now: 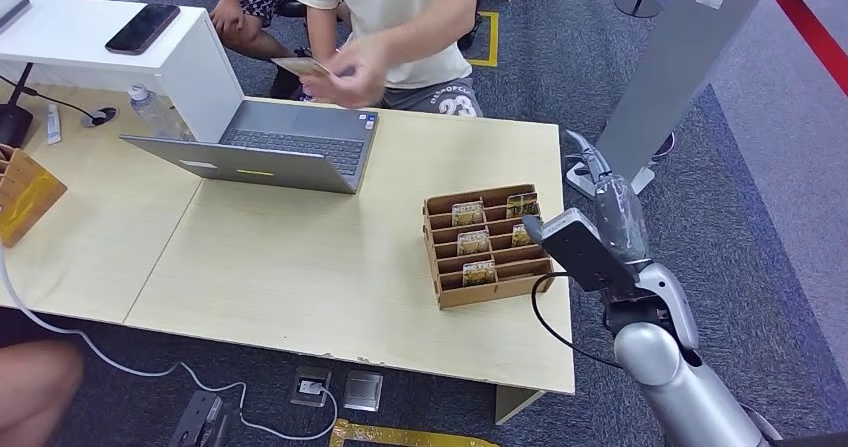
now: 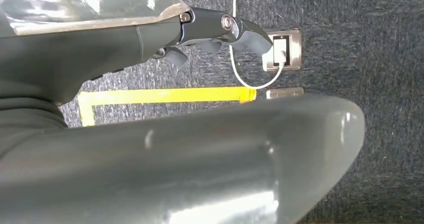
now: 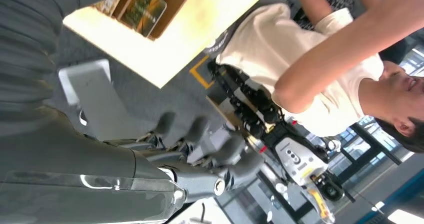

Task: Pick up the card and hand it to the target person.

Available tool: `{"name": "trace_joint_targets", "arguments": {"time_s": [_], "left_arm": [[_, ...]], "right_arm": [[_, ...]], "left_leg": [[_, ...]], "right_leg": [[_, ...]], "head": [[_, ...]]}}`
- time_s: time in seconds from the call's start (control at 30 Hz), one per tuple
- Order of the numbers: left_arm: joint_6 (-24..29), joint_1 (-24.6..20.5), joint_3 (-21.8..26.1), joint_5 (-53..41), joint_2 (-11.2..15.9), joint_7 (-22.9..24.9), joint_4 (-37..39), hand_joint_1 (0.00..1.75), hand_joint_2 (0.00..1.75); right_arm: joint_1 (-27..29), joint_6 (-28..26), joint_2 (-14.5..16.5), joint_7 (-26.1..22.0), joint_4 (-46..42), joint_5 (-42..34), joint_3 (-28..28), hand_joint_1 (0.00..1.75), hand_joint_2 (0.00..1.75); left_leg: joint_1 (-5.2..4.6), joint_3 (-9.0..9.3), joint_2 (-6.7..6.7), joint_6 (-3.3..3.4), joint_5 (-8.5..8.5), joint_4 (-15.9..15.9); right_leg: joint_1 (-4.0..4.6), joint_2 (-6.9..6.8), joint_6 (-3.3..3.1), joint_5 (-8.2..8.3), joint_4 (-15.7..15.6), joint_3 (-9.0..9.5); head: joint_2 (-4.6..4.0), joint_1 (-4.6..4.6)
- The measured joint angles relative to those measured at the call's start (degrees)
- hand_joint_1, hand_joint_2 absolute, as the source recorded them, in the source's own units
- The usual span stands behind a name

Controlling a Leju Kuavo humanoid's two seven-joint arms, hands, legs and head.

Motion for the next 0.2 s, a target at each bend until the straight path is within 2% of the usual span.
{"name": "trace_joint_targets", "arguments": {"time_s": [0.2], "left_arm": [[0.33, 0.22, 0.0, 0.58, 0.0, 0.14, 0.0, 0.0, 0.0]], "right_arm": [[1.32, 2.87, -0.38, -1.19, -0.97, -12.3, -0.49, 0.0, 1.75]], "left_leg": [[0.0, 0.0, 0.0, 0.0, 0.0, 0.0]], "right_leg": [[0.0, 0.0, 0.0, 0.0, 0.01, -0.01]], "head": [[0.0, -0.04]]}}
